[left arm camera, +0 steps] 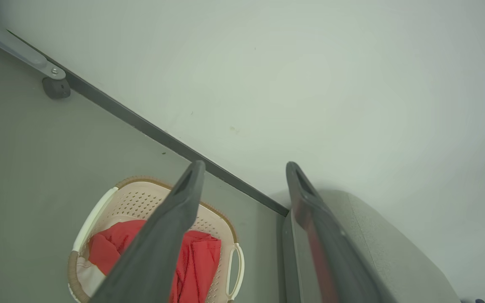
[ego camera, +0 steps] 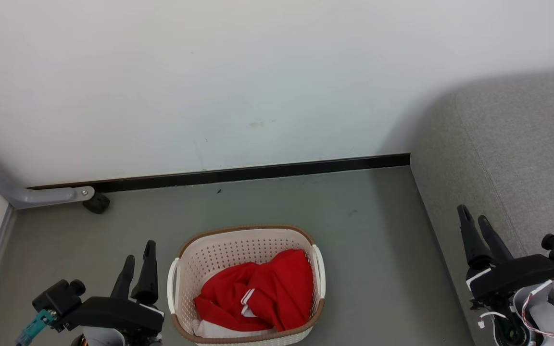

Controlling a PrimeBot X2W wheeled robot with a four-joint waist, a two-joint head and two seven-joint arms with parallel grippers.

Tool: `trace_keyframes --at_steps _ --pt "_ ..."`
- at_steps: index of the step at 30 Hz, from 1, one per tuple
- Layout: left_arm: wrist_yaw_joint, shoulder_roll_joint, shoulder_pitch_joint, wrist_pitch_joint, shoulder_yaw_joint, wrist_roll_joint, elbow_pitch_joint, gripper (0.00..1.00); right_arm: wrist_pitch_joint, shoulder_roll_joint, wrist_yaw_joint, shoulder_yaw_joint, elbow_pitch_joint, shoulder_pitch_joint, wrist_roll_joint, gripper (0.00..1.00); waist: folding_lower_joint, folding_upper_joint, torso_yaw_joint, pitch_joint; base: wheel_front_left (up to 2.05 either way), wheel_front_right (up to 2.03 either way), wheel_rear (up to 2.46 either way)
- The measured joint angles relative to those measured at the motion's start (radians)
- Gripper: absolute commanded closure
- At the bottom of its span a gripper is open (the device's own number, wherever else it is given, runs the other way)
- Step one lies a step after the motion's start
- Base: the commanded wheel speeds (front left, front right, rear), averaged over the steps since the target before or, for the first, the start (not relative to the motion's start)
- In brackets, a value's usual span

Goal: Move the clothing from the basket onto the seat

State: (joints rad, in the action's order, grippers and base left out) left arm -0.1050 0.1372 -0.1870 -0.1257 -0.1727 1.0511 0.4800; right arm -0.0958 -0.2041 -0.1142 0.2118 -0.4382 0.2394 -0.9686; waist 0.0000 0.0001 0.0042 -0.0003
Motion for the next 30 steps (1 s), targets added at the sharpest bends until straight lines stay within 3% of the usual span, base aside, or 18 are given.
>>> trace_keyframes --at_steps 20,30 --pt "0.044 0.052 -0.045 -0.071 -0.107 -0.335 0.026 0.00 -0.083 -0.071 0.035 0.168 -0.073 0.081 0.307 0.00 0.0000 0.0000 -0.002 -0.003 0.00 0.00 0.00" --pt "0.057 0.066 -0.061 -0.107 -0.141 -0.472 0.051 0.00 -0.123 -0.108 0.035 0.235 -0.119 0.123 0.427 0.00 0.0000 0.0000 0.002 -0.004 0.00 0.00 0.00"
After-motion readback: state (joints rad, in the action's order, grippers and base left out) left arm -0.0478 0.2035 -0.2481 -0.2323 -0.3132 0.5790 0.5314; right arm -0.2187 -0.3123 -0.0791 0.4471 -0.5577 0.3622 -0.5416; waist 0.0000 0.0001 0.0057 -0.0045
